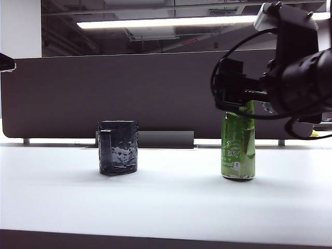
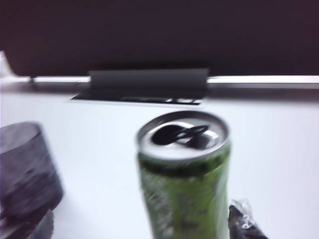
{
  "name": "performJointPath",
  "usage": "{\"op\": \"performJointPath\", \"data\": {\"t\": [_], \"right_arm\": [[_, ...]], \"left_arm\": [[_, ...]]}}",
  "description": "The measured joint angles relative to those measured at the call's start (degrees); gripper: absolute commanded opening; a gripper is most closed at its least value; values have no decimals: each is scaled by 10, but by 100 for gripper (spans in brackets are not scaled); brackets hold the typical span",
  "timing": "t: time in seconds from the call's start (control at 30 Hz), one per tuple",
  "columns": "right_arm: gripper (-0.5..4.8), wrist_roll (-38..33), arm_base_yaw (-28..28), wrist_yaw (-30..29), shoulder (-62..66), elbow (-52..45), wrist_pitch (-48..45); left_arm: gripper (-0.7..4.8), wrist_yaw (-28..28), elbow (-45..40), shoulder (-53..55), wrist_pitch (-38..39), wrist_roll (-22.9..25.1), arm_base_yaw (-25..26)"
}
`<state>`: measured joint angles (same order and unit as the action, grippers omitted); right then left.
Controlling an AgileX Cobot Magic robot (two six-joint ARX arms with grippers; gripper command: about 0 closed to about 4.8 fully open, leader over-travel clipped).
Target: Pick up the metal can, pour some water into the cup, then place the can back on the table.
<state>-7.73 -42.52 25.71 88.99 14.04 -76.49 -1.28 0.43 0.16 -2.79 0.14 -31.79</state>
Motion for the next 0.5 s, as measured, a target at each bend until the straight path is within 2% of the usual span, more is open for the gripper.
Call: {"op": "performJointPath", "data": {"t": [0.5], "right_arm": [[479,-8,7,65,120,92,-7]], "left_arm": [[-5,0,0,0,0,0,0]]}}
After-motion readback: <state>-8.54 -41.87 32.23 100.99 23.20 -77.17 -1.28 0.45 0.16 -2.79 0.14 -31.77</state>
